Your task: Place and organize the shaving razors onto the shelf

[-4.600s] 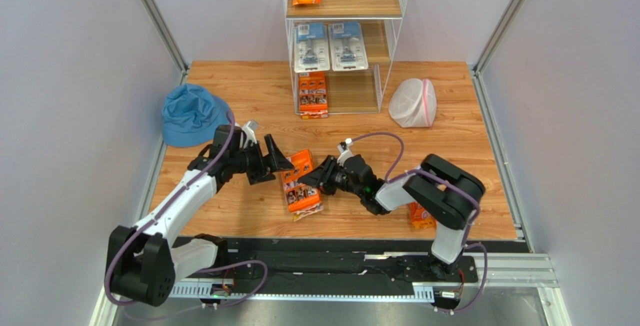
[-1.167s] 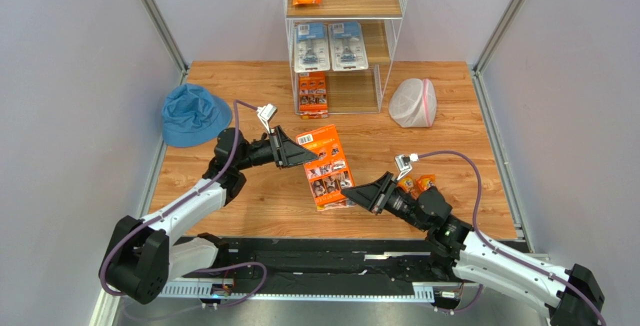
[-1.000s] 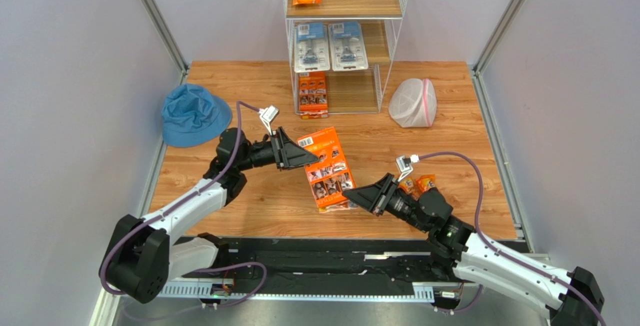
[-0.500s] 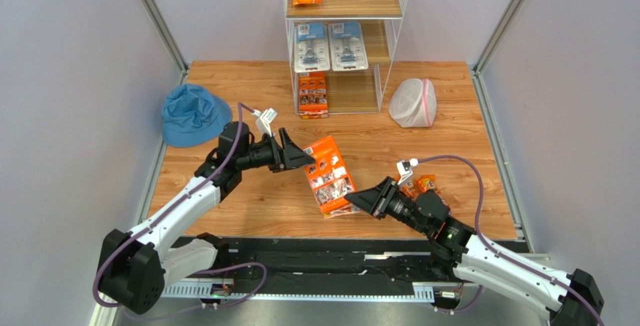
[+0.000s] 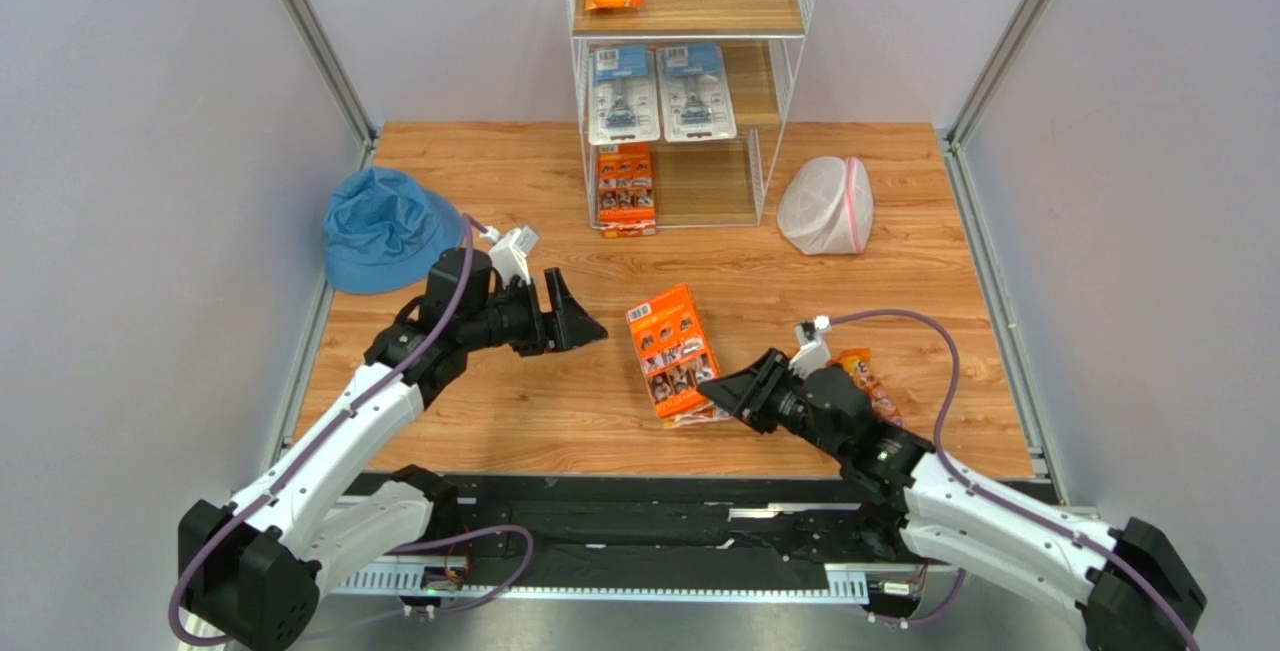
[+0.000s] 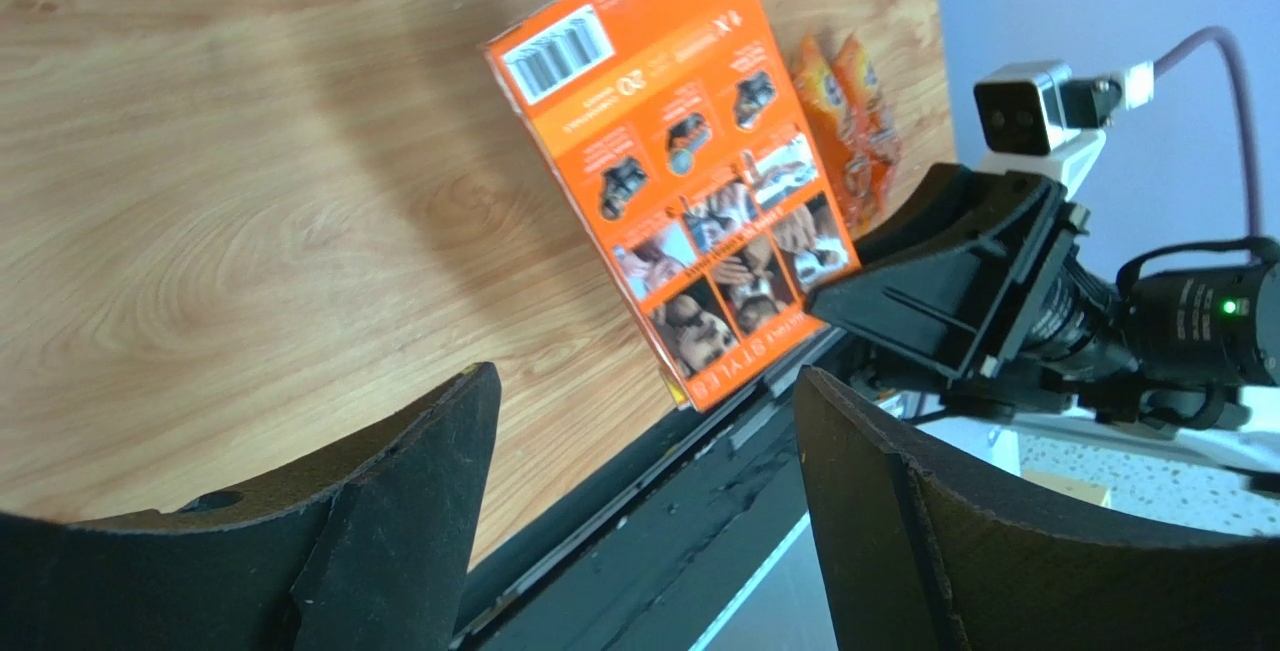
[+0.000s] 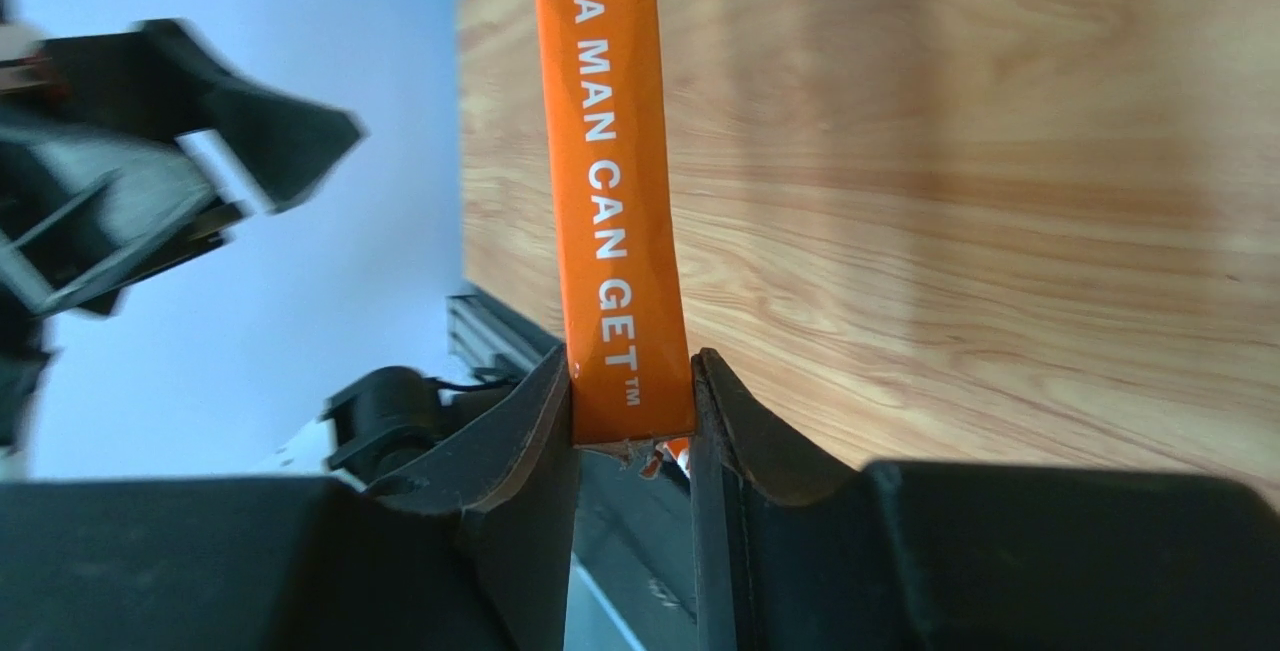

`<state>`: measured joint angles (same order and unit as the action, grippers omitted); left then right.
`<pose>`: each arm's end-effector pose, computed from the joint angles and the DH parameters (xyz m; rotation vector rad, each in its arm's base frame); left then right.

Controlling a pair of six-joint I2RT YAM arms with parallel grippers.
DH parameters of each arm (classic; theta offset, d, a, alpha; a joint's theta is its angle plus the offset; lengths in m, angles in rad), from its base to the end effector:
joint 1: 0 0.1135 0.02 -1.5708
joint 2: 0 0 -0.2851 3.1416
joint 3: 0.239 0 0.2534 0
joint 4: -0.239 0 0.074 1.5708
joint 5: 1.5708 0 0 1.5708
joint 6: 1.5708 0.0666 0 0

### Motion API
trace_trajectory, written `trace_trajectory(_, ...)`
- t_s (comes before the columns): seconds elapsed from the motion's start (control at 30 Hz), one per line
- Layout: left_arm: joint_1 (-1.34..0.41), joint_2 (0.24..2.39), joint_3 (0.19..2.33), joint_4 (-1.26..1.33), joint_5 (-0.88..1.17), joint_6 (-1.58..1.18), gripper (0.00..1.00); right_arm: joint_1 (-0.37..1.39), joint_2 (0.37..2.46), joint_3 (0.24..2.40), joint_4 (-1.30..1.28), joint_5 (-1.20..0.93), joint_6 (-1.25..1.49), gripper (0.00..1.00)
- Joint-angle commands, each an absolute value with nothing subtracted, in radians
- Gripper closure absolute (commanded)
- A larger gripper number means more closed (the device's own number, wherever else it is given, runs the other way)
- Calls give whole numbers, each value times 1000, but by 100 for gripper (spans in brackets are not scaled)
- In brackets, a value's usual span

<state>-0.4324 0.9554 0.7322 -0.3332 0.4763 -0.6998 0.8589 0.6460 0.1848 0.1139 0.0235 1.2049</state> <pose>0.1887 -0.1207 0.2800 0.0009 2.2892 -1.1410 0.1134 0.1290 0.1814 0.3911 2.1343 1.2933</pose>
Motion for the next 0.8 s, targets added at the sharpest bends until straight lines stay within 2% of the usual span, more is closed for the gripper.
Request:
trace_trajectory(0.0, -433, 942, 755, -394, 454, -650, 20, 836, 800, 288, 250, -78, 1175, 100)
trace_trajectory(0.23, -434, 930, 723, -391, 457, -653, 20, 723, 1014, 382, 380, -199, 1149, 100)
trace_trajectory(0.77, -433, 930, 689, -390, 454, -640, 20, 422, 1307, 613, 509, -403, 1108, 100)
